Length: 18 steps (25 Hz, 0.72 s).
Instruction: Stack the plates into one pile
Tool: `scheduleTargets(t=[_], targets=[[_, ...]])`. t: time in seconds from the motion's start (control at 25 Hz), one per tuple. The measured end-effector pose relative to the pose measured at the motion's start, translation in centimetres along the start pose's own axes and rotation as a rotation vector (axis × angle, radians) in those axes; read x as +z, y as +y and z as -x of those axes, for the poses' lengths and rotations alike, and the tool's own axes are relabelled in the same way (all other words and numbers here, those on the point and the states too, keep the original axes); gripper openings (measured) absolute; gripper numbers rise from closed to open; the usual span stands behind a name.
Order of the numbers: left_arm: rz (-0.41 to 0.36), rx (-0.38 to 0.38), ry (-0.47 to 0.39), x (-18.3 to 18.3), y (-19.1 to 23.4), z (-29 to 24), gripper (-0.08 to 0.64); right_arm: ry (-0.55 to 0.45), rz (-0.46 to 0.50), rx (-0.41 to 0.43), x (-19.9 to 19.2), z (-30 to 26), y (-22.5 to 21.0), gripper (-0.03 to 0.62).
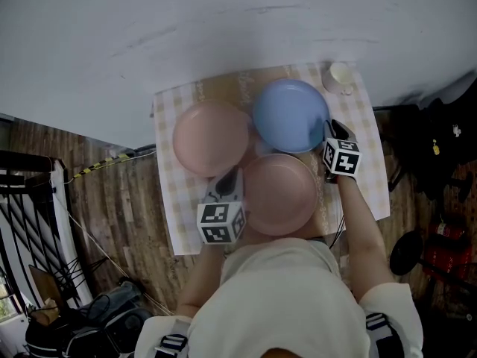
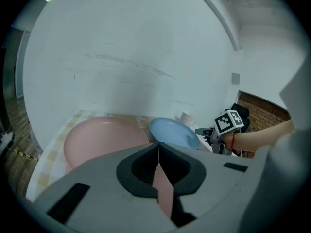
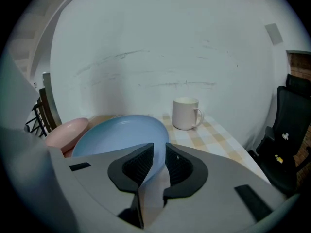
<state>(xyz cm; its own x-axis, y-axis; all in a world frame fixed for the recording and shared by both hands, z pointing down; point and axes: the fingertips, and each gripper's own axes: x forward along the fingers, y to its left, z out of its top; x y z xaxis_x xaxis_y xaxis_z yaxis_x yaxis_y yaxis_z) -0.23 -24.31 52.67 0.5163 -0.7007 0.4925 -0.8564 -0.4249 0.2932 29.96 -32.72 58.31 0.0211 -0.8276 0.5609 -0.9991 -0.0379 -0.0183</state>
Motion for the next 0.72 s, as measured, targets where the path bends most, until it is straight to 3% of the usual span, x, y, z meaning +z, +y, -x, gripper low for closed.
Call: scheduleTargets(t=[0.16, 0.72], targets=[[0.001, 0.0, 0.012, -0.2, -0.1, -0.5, 0.003, 0.017, -0.004, -0.004, -0.3, -1.2, -0.5, 0.092], [0.0, 0.0, 0.052, -0.9, 0.3, -2.0, 0.003, 0.088, -0.028, -0.012, -1.4, -4.5, -1.2, 0.1]])
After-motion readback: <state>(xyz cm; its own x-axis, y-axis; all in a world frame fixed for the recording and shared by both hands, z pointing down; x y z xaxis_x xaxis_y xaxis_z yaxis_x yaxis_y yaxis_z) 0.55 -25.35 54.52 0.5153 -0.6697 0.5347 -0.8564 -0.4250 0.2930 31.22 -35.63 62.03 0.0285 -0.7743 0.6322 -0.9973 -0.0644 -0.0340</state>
